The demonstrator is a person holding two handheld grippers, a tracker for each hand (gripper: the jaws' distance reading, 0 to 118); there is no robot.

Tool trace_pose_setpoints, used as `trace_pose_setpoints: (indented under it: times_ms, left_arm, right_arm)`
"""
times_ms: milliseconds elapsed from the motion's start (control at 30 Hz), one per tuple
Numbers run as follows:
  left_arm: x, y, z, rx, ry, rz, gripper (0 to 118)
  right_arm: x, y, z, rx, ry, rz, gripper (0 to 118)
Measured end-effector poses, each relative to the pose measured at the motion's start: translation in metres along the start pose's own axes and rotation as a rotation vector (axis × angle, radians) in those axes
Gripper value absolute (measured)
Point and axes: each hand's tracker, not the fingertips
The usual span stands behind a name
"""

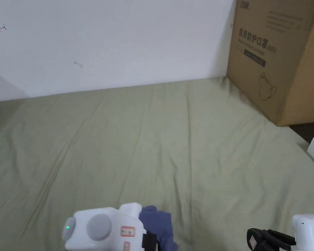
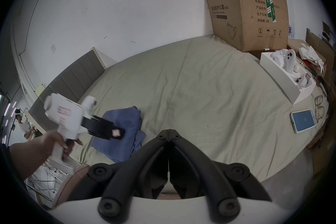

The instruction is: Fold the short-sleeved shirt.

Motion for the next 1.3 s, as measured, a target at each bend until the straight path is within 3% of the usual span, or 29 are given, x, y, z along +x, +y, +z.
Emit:
trace_pose_setpoints:
  times_ms: [67,200,267,300,467,600,667,733,833,900,933,1000,1100,1300]
  left_arm:
    - [-0.002,0.002,-0.022,-0.014,0.039,0.032,1]
    - [-0.008,0.007,-0.016,0.078,-0.246,0.258,1]
    - [-0.007,0.001,0.013,0.159,-0.450,0.279,1]
    - [-0.002,-0.002,0.036,0.224,-0.476,0.259,1]
    - [0.014,-0.025,0.167,0.556,-0.240,0.014,1]
    - [0.022,-0.064,0.247,0.870,0.020,-0.118,1]
    - [0.023,-0.088,0.260,1.038,0.194,-0.127,1]
    - [0.023,-0.112,0.260,1.186,0.396,-0.136,1]
    - [0.018,-0.136,0.245,1.262,0.574,-0.118,1]
    - [0.018,-0.148,0.238,1.265,0.612,-0.085,1]
    - [0.016,-0.154,0.233,1.269,0.619,-0.073,1]
    - [0.016,-0.161,0.228,1.288,0.626,-0.069,1]
    - [0.018,-0.161,0.228,1.259,0.652,-0.110,1]
    - [0.022,-0.158,0.231,1.234,0.656,-0.109,1]
  right_arm:
    - [0.001,0.001,0.002,0.001,-0.015,0.009,0]
    - [-0.001,0.002,0.005,-0.005,-0.019,0.004,0]
    - [-0.005,0.003,0.008,0.000,0.007,-0.011,0]
    - [-0.007,0.005,0.009,0.004,0.035,-0.021,0]
    - [-0.027,0.036,0.025,0.135,0.166,-0.053,0]
    - [-0.060,0.068,0.041,0.342,0.189,0.080,0]
    - [-0.076,0.073,0.045,0.461,0.101,0.159,0]
    - [-0.090,0.067,0.048,0.622,-0.020,0.167,0]
    - [-0.099,0.040,0.049,0.799,-0.139,0.192,0]
    - [-0.105,0.027,0.050,0.827,-0.259,0.217,0]
    - [-0.105,0.020,0.051,0.837,-0.288,0.183,0]
    - [-0.099,0.017,0.051,0.807,-0.230,0.145,0]
    - [-0.094,0.022,0.045,0.747,-0.287,0.171,0]
    - [-0.088,0.026,0.049,0.741,-0.262,0.117,0]
